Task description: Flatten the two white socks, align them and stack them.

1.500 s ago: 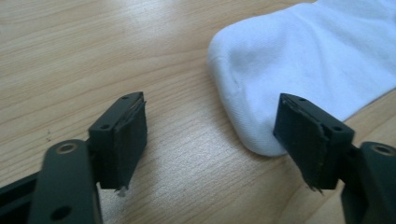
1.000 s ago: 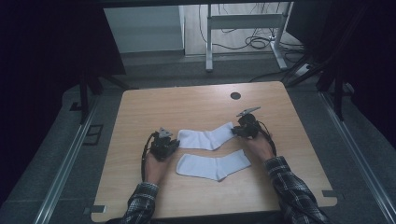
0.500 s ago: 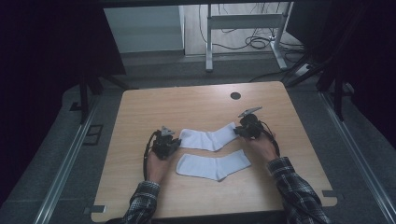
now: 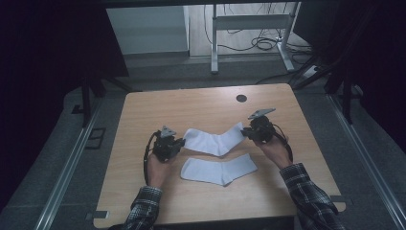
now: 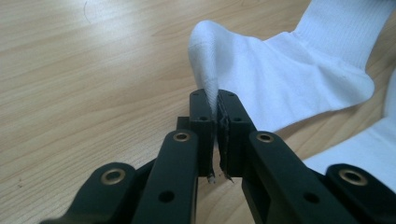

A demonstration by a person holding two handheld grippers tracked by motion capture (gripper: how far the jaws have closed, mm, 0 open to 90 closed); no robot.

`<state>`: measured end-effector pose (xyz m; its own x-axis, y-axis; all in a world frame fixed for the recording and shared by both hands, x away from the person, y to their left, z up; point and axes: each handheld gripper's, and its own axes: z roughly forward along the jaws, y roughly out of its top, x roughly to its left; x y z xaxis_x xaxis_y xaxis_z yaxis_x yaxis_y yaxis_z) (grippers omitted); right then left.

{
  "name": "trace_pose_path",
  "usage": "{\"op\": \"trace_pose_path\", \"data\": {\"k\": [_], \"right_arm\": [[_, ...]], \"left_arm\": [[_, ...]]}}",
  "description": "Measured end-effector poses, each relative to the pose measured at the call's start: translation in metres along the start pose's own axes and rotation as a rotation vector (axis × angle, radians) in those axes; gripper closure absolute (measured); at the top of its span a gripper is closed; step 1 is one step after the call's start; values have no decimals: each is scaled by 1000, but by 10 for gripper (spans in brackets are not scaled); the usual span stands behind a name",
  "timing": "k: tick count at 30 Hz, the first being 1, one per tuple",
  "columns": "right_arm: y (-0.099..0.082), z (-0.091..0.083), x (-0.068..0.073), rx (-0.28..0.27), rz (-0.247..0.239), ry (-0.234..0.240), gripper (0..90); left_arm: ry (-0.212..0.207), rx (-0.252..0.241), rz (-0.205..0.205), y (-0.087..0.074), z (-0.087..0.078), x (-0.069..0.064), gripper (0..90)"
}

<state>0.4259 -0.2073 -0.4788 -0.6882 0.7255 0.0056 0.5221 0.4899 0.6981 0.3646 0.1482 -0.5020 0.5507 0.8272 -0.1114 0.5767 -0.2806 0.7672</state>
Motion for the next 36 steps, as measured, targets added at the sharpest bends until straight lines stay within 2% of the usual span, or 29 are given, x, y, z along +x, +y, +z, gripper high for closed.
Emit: {"op": "trace_pose_path", "data": {"k": [6, 14, 24, 32, 36], "right_arm": [[1, -18, 6, -18, -29, 2, 795], [-2, -41, 18, -35, -59, 19, 795], [-18, -69, 35, -62, -96, 54, 795], [-38, -75, 45, -47, -88, 94, 794], [-49, -70, 49, -30, -79, 113, 794]], "left_arm": [[-15, -21, 6, 3, -15, -7, 855], [-18, -12, 44, -1, -28, -19, 857], [-37, 0, 78, -11, -48, -37, 857], [-60, 32, 99, -27, -54, -53, 857], [-47, 56, 113, -36, -53, -56, 857]]}}
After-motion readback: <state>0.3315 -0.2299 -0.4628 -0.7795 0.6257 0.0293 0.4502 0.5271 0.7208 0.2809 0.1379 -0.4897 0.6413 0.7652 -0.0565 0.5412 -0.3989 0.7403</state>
